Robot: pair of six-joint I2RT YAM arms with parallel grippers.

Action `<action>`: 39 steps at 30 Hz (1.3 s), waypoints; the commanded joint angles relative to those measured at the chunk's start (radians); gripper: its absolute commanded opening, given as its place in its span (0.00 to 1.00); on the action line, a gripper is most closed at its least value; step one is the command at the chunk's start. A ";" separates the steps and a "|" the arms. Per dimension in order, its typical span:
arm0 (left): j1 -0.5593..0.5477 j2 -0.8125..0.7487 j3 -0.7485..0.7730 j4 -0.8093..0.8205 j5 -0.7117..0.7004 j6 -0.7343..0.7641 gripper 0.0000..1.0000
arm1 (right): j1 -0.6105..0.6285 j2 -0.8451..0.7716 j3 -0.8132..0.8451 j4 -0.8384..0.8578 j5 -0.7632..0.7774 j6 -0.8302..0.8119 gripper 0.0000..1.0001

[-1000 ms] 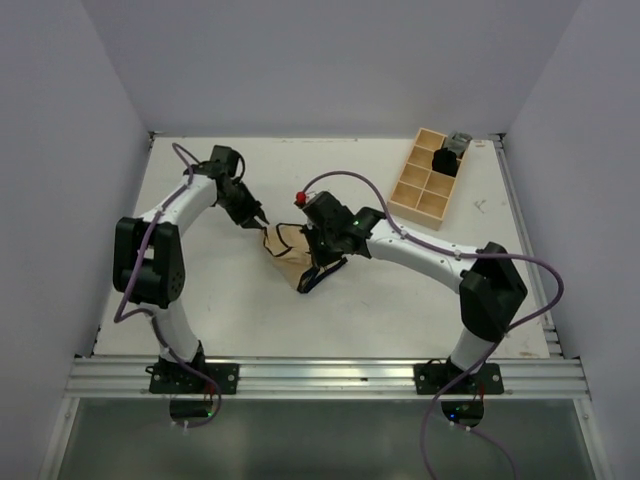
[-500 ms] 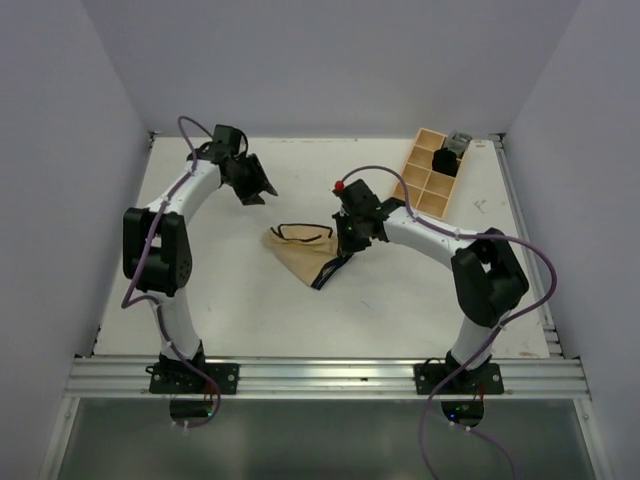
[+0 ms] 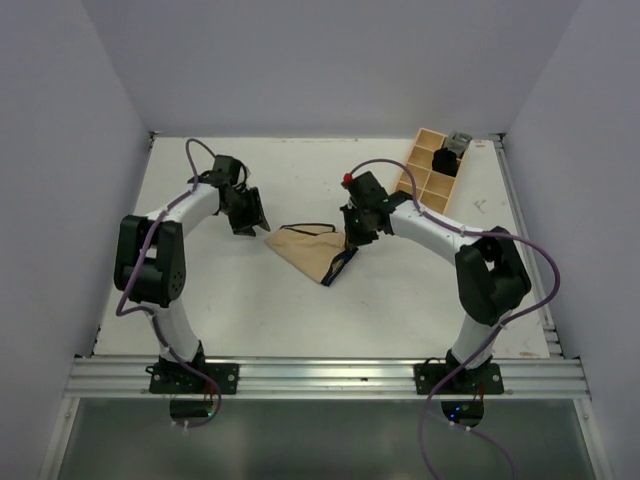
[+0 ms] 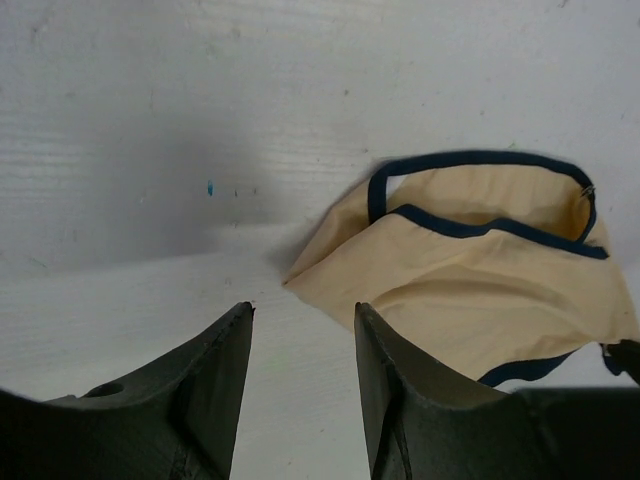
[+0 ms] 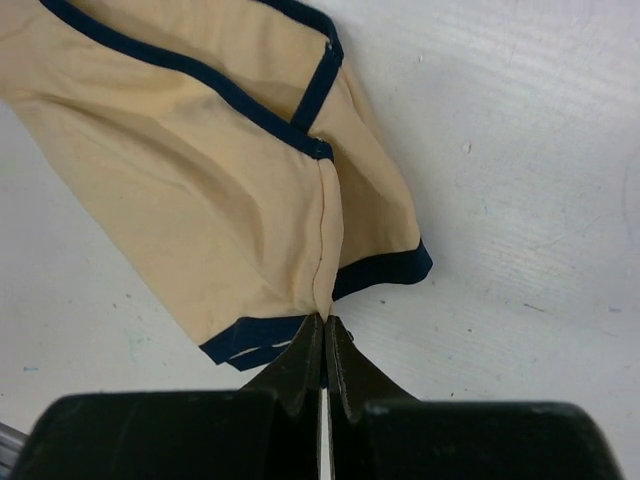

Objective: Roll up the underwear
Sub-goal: Fold the underwear

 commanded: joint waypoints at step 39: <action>-0.075 0.155 0.092 0.038 -0.190 0.041 0.13 | -0.064 0.132 0.102 -0.081 0.067 -0.115 0.42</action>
